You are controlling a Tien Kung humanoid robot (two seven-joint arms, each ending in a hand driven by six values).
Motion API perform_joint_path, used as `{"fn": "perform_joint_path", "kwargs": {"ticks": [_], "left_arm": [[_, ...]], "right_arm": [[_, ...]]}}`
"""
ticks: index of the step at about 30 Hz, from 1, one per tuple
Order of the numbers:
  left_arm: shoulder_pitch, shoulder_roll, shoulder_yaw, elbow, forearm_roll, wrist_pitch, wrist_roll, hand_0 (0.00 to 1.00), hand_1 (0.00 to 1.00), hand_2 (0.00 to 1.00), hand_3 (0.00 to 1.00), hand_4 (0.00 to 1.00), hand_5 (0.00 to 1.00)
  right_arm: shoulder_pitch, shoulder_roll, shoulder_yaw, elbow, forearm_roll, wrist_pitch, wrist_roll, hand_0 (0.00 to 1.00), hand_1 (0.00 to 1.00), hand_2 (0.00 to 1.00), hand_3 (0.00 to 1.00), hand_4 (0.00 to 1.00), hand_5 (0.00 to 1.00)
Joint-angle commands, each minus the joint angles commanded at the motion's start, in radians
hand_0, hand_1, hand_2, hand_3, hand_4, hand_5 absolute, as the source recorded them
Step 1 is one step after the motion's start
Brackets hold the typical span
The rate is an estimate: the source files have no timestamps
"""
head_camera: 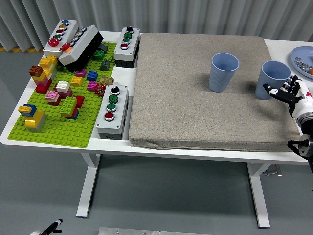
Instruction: Pick cup pour cup place
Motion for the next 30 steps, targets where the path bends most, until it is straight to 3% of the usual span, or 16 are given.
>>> {"fn": "perform_joint_path", "kwargs": {"ticks": [8,9,14,15,20,21,30], "left_arm": [[0.004,0.001,0.001,0.0,0.0,0.0,0.0,0.887,0.843,0.886,0.796,0.662,0.998],[0.004,0.001,0.001,0.0,0.001,-0.001,0.0,0.886,0.843,0.885,0.796,0.663,0.998],[0.006,0.0,0.001,0.0,0.002,-0.001,0.0,0.886,0.843,0.885,0.796,0.663,0.998],[0.006,0.0,0.0,0.0,0.002,-0.001,0.0,0.886,0.842,0.885,0.795,0.664,0.998],[0.004,0.0,-0.002,0.0,0.003,0.0,-0.001,0.886,0.842,0.885,0.795,0.664,0.998],[0.004,0.0,-0.002,0.0,0.003,0.0,-0.001,0.886,0.843,0.885,0.795,0.665,0.998],[0.004,0.0,-0.005,0.0,0.004,0.001,-0.002,0.887,0.844,0.885,0.796,0.665,0.998]], "right_arm": [[0.0,-0.005,0.009,0.013,-0.031,0.034,-0.015,0.824,0.741,0.693,0.801,0.657,0.002],[0.0,-0.005,0.009,0.013,-0.033,0.035,-0.016,0.851,0.805,0.768,0.862,0.726,0.059],[-0.001,-0.006,0.008,0.013,-0.051,0.045,-0.026,0.851,0.805,0.768,0.862,0.726,0.059],[-0.001,-0.006,0.008,0.012,-0.052,0.047,-0.026,0.878,0.846,0.889,0.935,0.812,0.169],[0.003,-0.007,0.011,0.011,-0.059,0.059,-0.031,0.878,0.846,0.889,0.935,0.812,0.169],[0.004,-0.008,0.013,0.011,-0.063,0.06,-0.032,0.903,0.894,0.96,0.974,0.843,0.208],[0.005,-0.009,0.02,0.017,-0.072,0.057,-0.032,0.903,0.895,0.967,0.982,0.857,0.224]]}}
